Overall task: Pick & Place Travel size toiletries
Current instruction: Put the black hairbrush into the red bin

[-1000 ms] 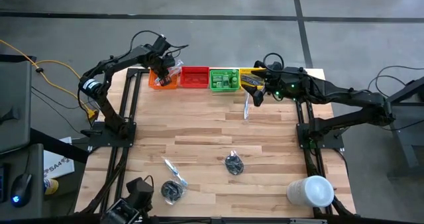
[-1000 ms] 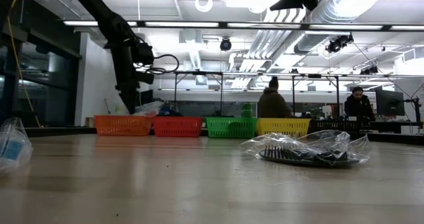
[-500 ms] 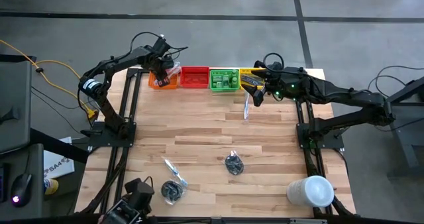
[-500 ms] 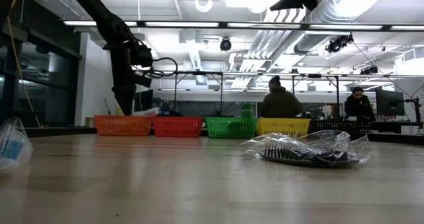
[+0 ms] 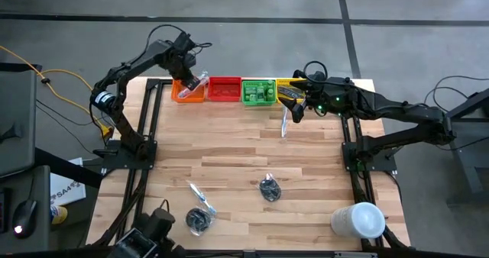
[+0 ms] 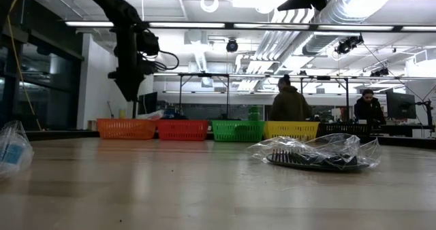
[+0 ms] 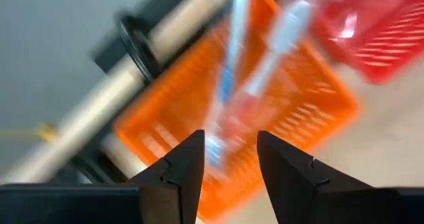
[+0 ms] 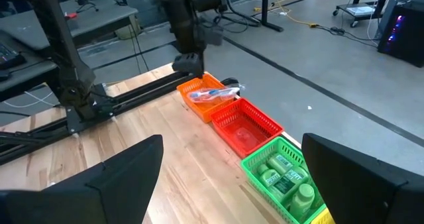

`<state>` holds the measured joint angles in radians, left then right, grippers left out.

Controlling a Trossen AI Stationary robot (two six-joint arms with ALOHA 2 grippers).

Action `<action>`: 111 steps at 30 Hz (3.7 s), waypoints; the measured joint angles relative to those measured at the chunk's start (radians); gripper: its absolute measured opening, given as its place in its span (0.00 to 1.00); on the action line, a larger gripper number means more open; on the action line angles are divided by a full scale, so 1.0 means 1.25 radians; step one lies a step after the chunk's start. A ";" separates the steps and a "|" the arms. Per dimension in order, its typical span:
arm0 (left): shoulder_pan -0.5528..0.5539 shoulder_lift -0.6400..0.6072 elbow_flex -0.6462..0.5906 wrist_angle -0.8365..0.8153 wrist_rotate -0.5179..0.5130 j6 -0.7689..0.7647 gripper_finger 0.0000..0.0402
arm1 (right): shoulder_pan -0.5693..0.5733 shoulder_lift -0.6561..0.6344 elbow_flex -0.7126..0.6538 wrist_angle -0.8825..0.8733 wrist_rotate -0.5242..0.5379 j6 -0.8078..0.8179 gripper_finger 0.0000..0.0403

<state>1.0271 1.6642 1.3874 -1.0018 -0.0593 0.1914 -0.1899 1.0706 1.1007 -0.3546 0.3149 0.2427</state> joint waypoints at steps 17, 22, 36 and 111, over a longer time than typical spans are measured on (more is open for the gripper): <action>-0.208 -0.118 -0.016 -0.237 0.101 -0.332 0.35 | 0.000 0.000 0.000 -0.050 -0.003 0.056 0.88; -0.337 -0.186 -0.061 -0.236 0.091 -0.487 0.35 | 0.000 0.000 0.000 -0.086 -0.003 0.079 0.88; -0.829 -0.254 -0.192 -0.175 0.073 -1.046 0.35 | 0.000 0.000 0.000 -0.089 -0.029 0.117 0.88; -1.372 0.130 -0.226 0.190 0.162 -1.327 0.17 | 0.000 0.013 0.000 -0.140 -0.047 0.119 0.88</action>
<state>-0.6880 1.8264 1.1053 -0.7639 0.1431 -1.4673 -0.1898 1.0873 1.1004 -0.5297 0.2557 0.3908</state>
